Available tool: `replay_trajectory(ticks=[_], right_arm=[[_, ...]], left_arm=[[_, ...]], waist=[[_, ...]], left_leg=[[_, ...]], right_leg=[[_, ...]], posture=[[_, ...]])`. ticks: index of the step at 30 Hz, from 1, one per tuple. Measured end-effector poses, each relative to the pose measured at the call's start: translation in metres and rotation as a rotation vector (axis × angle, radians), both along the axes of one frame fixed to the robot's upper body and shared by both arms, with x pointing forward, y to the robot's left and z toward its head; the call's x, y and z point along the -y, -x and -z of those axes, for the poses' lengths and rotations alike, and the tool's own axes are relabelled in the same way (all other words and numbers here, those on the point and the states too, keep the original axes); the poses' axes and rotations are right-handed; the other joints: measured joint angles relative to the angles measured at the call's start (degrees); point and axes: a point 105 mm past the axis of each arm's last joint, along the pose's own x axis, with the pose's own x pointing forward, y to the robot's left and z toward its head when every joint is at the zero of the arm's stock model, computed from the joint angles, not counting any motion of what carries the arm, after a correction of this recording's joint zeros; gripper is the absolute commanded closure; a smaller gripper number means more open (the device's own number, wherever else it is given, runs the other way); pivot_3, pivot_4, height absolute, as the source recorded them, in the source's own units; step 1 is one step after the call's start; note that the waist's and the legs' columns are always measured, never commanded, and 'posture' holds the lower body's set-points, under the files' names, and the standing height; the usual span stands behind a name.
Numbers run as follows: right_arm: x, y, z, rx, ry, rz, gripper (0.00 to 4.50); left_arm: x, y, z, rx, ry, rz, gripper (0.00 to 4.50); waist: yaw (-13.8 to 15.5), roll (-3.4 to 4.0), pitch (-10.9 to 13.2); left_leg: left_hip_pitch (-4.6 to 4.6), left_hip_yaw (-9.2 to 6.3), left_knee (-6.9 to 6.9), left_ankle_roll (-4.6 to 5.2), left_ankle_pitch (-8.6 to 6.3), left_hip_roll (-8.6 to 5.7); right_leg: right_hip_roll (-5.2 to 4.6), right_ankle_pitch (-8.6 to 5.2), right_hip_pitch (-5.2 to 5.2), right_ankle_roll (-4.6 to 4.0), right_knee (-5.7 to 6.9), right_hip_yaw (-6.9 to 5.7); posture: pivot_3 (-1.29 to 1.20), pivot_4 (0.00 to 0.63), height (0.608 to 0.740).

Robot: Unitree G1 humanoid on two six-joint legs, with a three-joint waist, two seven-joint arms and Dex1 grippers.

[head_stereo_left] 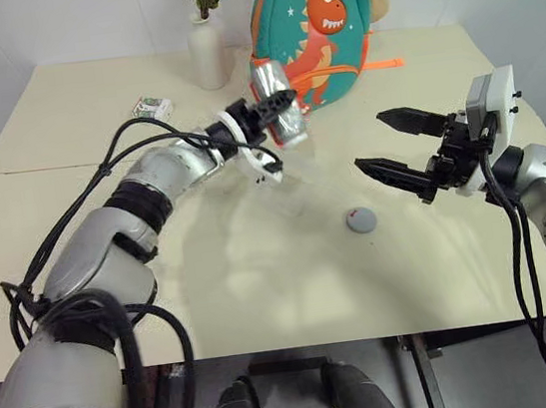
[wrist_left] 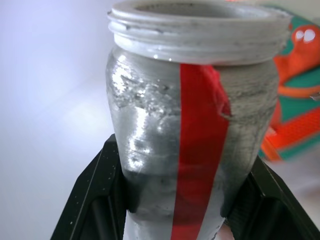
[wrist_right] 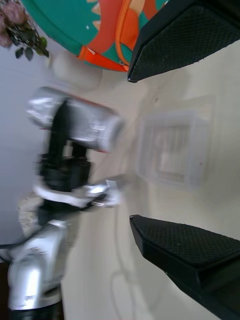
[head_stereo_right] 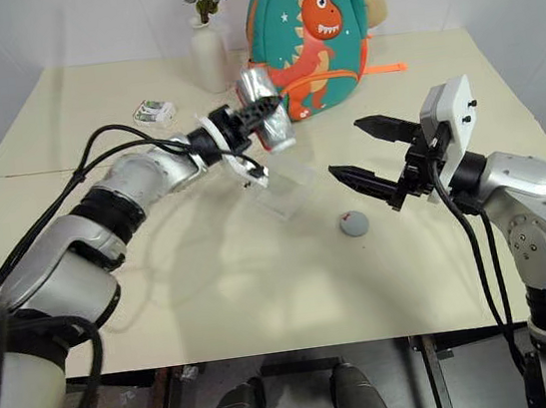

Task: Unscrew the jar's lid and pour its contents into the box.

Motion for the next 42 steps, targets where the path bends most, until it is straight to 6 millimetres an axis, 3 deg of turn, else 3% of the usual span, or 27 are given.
replay_trajectory(ticks=[6, 14, 17, 20, 23, 26, 30, 34, 39, 42], right_arm=[[0.000, -0.001, -0.004, 0.009, -0.089, 0.041, 0.03], [-0.003, 0.002, 0.001, -0.005, -0.113, 0.052, 0.03], [-0.003, 0.002, 0.001, -0.005, -0.114, 0.051, 0.03], [-0.003, 0.002, 0.001, -0.007, -0.118, 0.044, 0.03], [-0.004, 0.003, 0.002, -0.010, -0.115, 0.032, 0.03], [-0.007, 0.004, 0.003, -0.013, -0.108, 0.014, 0.03], [-0.015, 0.005, 0.008, -0.031, -0.080, -0.038, 0.03], [-0.023, 0.004, 0.015, -0.049, -0.013, -0.083, 0.03], [-0.034, 0.000, 0.022, -0.049, 0.076, -0.147, 0.03], [-0.040, 0.000, 0.026, -0.045, 0.122, -0.182, 0.03]], left_arm=[[0.008, 0.000, 0.022, 0.118, -0.147, 0.044, 2.43], [-0.008, -0.010, 0.004, 0.080, -0.107, -0.041, 2.43], [-0.016, -0.013, -0.003, -0.014, -0.004, -0.069, 2.43], [-0.036, -0.018, -0.020, -0.229, 0.239, -0.137, 2.43], [-0.069, -0.025, -0.037, -0.587, 0.699, -0.186, 2.43], [-0.105, -0.032, -0.034, -0.891, 1.073, -0.205, 2.43], [-0.162, -0.035, -0.006, -1.222, 1.597, -0.184, 2.43], [-0.202, -0.026, 0.030, -1.328, 1.887, -0.204, 2.43], [-0.220, -0.002, 0.069, -1.393, 1.986, -0.185, 2.43], [-0.231, 0.009, 0.084, -1.348, 2.050, -0.186, 2.43]], waist=[[0.0, -0.01, 0.0], [0.1, -0.02, 0.0], [0.1, -0.01, 0.0], [0.0, -0.01, 0.0], [-0.1, 0.01, 0.0], [0.0, 0.01, 0.0], [-0.4, 0.01, 0.0], [-0.4, 0.01, 0.0], [-0.3, 0.01, 0.0], [-0.2, 0.00, 0.0]], left_leg=[[-0.06, 0.00, -0.09, -0.02, -0.01, 0.00], [-0.06, 0.02, -0.06, -0.05, -0.02, -0.01], [-0.06, 0.02, -0.07, -0.06, -0.02, -0.01], [-0.05, 0.05, -0.08, -0.07, -0.01, 0.00], [0.01, 0.10, -0.09, -0.14, 0.03, 0.02], [0.02, 0.07, 0.00, -0.10, 0.09, 0.02], [0.10, 0.00, 0.20, -0.04, 0.13, 0.01], [0.08, -0.09, 0.44, -0.02, 0.16, 0.02], [0.10, -0.13, 0.83, -0.01, 0.16, 0.02], [0.12, -0.15, 0.88, 0.06, 0.23, 0.02]], right_leg=[[0.01, -0.01, -0.11, 0.00, 0.01, 0.00], [0.00, -0.01, -0.07, 0.01, 0.01, -0.01], [0.00, -0.01, -0.08, 0.00, 0.02, -0.01], [0.00, -0.01, -0.09, 0.00, 0.05, -0.01], [0.00, -0.02, -0.07, -0.02, 0.13, -0.02], [0.00, -0.02, -0.04, -0.02, 0.26, -0.05], [0.02, -0.02, 0.01, -0.01, 0.57, -0.04], [0.03, -0.02, 0.03, -0.01, 0.81, -0.06], [0.03, 0.02, 0.11, -0.01, 1.03, -0.08], [0.02, 0.10, 0.14, -0.02, 1.04, -0.08]], posture=[[0.00, 0.150, 0.740], [0.00, 0.150, 0.740], [0.00, 0.150, 0.740], [0.00, 0.150, 0.740], [0.00, 0.150, 0.740], [0.00, 0.150, 0.740], [0.00, 0.150, 0.740], [0.00, 0.150, 0.740], [0.00, 0.150, 0.740], [0.00, 0.150, 0.740]])
